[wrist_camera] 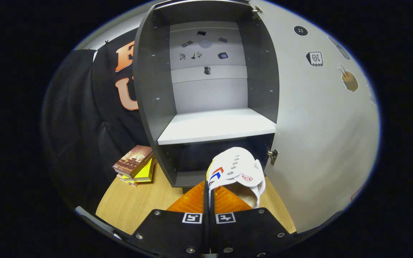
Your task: Open the shoe cabinet door, grab the shoes and put them into the shoe cabinet, then close the shoe cabinet door.
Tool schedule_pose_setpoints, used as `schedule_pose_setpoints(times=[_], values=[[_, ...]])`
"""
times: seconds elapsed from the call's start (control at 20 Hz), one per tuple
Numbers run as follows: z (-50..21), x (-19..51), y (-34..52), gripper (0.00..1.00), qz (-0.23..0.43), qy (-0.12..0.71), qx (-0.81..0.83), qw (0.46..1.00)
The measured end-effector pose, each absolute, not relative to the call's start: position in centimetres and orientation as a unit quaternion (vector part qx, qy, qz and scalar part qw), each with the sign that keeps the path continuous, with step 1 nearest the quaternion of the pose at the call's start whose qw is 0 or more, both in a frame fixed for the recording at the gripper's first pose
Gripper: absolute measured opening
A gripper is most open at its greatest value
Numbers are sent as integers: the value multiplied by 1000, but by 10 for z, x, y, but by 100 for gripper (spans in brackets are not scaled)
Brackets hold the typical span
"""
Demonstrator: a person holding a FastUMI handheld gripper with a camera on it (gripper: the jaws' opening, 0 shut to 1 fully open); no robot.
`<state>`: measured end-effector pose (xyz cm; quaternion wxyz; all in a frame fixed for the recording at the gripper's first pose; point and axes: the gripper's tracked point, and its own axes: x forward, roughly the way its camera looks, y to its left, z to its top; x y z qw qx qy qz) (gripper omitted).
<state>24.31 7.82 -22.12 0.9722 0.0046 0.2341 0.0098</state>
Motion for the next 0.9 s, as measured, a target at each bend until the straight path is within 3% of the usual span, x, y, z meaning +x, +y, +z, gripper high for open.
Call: schedule_pose_setpoints(times=[0.55, 0.9], values=[[-140, 323, 91, 0, 18, 170, -21, 985], [-143, 423, 101, 0, 55, 176, -44, 982]])
